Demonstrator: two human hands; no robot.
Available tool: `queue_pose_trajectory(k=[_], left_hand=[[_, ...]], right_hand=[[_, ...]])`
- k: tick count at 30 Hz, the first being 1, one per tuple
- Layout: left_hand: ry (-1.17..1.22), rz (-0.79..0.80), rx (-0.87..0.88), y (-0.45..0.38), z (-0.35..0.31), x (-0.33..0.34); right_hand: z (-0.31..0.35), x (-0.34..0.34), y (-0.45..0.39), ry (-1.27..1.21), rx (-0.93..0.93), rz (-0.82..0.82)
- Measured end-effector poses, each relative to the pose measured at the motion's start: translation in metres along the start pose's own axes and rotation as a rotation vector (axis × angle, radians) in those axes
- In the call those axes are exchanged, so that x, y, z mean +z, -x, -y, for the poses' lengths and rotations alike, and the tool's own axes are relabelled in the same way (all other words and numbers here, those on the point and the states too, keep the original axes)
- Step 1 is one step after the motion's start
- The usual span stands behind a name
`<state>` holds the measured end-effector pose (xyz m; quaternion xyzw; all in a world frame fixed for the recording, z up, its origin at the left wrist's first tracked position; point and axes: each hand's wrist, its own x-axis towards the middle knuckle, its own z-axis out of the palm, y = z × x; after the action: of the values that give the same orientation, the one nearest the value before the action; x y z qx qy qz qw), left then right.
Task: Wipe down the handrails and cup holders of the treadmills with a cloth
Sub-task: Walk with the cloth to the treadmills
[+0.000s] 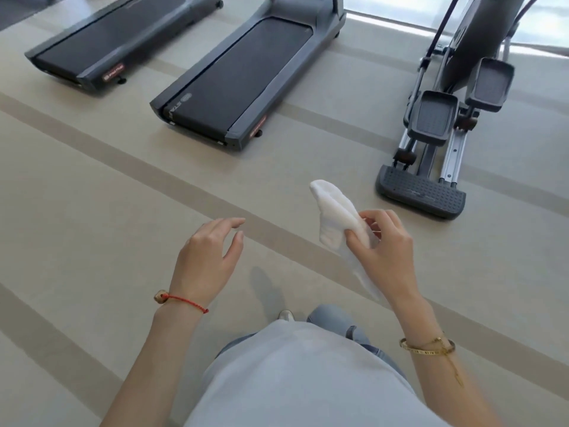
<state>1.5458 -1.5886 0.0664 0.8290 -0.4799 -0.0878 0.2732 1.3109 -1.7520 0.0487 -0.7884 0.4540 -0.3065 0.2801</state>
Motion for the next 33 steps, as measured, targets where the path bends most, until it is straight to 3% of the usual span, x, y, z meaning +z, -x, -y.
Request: queue_pose_trajectory(k=[11,21,33], left_hand=[[0.003,0.045,0.031,-0.218,0.002,0.047],[0.027,0.005,-0.002,-0.448,-0.046,0.084],[0.029,0.042,0.003,-0.653,-0.053,0.137]], right_hand=[[-0.048,0.052,-0.199,-0.007,0.036,-0.024],[-0.097,0.057,-0.441,-0.014,0.026,0.001],[-0.138,0.093,-0.645,-0.002,0.006,0.020]])
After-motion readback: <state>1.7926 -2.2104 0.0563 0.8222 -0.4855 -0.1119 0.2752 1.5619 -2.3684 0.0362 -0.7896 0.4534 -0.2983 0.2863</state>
